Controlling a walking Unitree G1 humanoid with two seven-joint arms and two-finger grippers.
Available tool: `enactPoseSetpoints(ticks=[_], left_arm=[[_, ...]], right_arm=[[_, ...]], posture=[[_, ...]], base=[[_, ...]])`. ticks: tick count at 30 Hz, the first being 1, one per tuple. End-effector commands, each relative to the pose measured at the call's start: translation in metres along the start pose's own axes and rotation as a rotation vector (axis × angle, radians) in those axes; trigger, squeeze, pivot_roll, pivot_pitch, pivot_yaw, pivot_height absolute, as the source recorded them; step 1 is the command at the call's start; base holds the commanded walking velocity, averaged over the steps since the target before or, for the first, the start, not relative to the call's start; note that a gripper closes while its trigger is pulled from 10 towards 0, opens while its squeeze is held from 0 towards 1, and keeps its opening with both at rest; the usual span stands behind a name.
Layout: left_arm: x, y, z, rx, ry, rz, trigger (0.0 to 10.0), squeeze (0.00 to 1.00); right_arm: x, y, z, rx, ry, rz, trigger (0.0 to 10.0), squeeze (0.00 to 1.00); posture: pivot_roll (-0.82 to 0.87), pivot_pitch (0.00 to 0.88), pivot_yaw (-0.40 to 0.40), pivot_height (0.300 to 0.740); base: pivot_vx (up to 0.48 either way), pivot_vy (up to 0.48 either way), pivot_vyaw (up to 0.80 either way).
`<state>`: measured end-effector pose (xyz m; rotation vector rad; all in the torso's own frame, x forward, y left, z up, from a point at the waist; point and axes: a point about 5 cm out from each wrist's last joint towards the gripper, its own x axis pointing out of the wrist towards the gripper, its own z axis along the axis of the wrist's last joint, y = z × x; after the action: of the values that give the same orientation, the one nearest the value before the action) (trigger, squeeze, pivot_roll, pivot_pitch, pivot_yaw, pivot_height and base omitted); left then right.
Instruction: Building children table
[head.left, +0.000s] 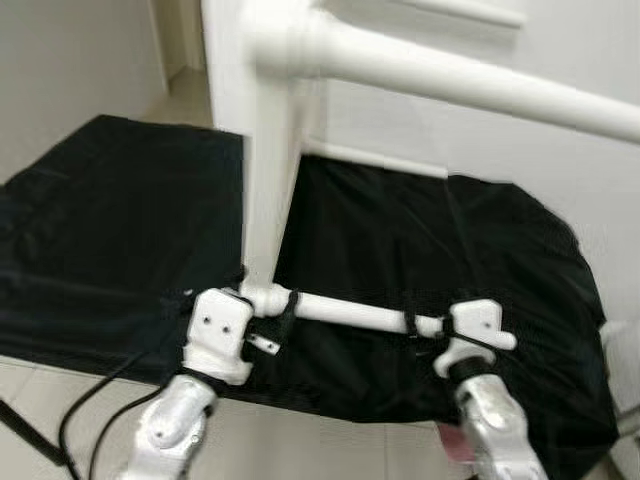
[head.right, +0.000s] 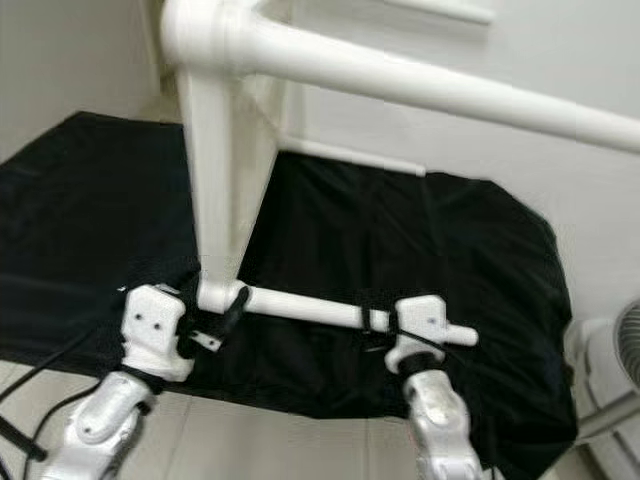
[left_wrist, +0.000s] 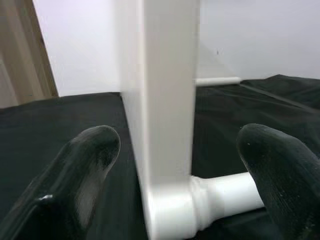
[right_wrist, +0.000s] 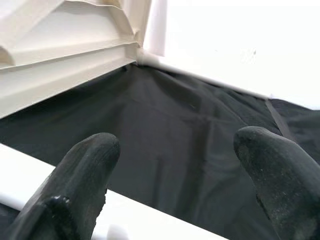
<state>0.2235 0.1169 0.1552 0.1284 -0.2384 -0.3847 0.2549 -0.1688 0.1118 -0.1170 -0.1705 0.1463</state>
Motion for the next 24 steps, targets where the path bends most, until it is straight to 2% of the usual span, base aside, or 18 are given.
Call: enactPoseSetpoints(ticks=[1,9,10,21,24], left_arm=[[0.003,-0.007,-0.001,-0.001,0.010,-0.022,10.0,0.00],[0.011,-0.009,0.001,0.040,0.024,-0.026,10.0,0.00],[0.016,-0.011,0.003,0.053,0.031,-0.032,10.0,0.00],[0.028,-0.014,0.008,0.032,0.057,-0.013,10.0,0.00],[0.034,-0.013,0.008,0.001,0.070,0.008,10.0,0.00]], right_arm=[[-0.003,-0.008,-0.003,-0.011,0.014,-0.023,10.0,0.00],[-0.002,-0.010,-0.004,-0.016,0.012,-0.024,10.0,0.00],[-0.001,-0.011,-0.003,-0.018,0.009,-0.025,10.0,0.00],[0.003,-0.015,0.000,-0.032,-0.005,-0.038,10.0,0.00],[0.004,-0.016,0.001,-0.037,-0.006,-0.041,10.0,0.00]], posture=[[0.04,0.000,-0.125,0.740],[0.04,0.000,-0.124,0.740],[0.03,0.000,-0.122,0.740],[0.02,0.000,-0.117,0.740],[0.02,0.000,-0.118,0.740]], base=[[0.000,0.000,0.00],[0.000,0.000,0.00],[0.000,0.000,0.00],[0.000,0.000,0.00],[0.000,0.000,0.00]])
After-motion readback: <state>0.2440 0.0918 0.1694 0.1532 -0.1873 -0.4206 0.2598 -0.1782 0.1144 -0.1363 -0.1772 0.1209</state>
